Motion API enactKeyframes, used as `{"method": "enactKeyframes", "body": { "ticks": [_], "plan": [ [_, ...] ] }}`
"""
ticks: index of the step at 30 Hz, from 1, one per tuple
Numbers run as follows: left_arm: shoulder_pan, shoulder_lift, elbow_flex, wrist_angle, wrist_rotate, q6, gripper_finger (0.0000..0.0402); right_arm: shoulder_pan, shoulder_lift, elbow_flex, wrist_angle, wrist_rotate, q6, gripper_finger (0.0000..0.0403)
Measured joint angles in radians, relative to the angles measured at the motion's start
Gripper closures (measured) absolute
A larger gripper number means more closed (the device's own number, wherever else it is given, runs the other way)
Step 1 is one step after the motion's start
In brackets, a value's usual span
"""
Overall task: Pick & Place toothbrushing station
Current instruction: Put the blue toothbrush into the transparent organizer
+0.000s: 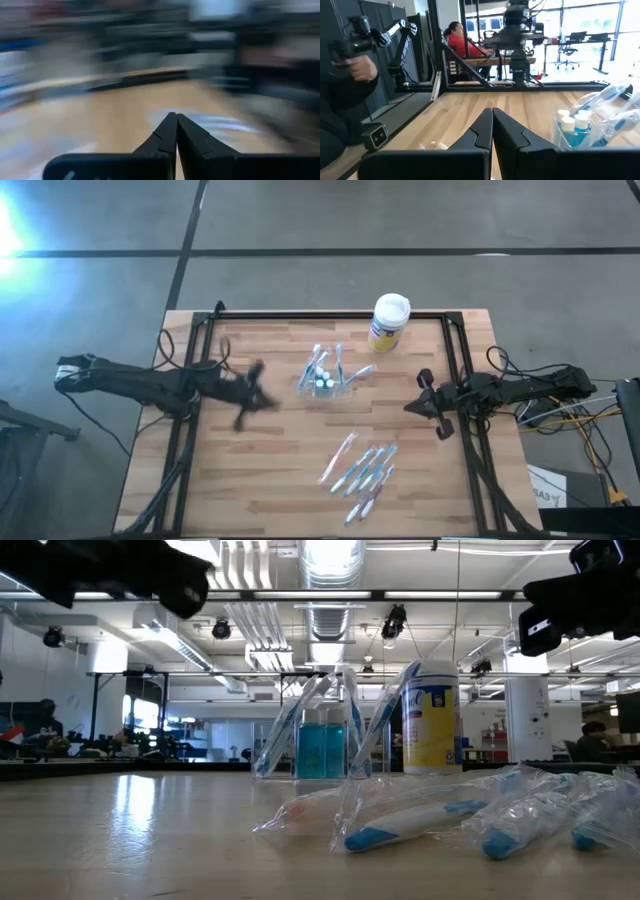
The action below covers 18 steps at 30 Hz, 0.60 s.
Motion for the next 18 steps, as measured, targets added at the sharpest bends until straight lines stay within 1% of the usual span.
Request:
{"method": "enactKeyframes", "body": {
  "ticks": [1,2,3,4,5,9,11,14,15,16,17,18],
  "plan": [
    [0.001,0.002,0.000,0.005,0.183,0.018,0.0392,0.000,0.000,0.000,0.000,-0.001,0.000,0.0394],
    [0.000,0.004,0.000,0.018,0.334,0.032,0.0393,0.000,0.000,0.000,0.000,-0.001,0.000,0.0394],
    [-0.003,0.004,0.000,0.037,0.413,0.036,0.0395,0.000,-0.001,0.000,0.000,-0.001,0.000,0.0394],
    [-0.006,0.001,0.000,0.050,0.430,0.031,0.0397,0.000,-0.001,0.000,0.000,-0.002,0.000,0.0394],
    [-0.006,-0.002,0.000,0.056,0.402,0.018,0.0398,0.000,-0.001,0.000,0.001,-0.002,0.000,0.0394],
    [-0.005,0.002,0.000,0.055,0.233,-0.007,0.0392,0.000,0.000,0.000,0.001,-0.002,0.000,0.0394],
    [-0.006,0.002,0.000,0.056,0.099,-0.032,0.0390,0.000,0.000,0.000,0.001,-0.002,0.000,0.0394],
    [-0.006,0.002,-0.001,0.034,-0.183,-0.117,0.0394,0.000,-0.001,0.000,0.002,-0.002,0.014,0.0394],
    [-0.006,0.002,-0.002,0.015,-0.262,-0.140,0.0396,0.000,-0.001,0.000,0.002,-0.002,0.017,0.0394],
    [-0.006,0.002,-0.002,-0.005,-0.320,-0.153,0.0397,0.000,0.000,0.000,0.001,-0.002,0.022,0.0394],
    [-0.006,0.003,-0.003,-0.019,-0.353,-0.160,0.0398,0.000,0.000,0.000,0.001,-0.002,0.026,0.0394],
    [-0.006,0.003,-0.003,-0.025,-0.366,-0.168,0.0397,0.000,0.000,0.000,0.001,-0.002,0.032,0.0394]
  ]
}}
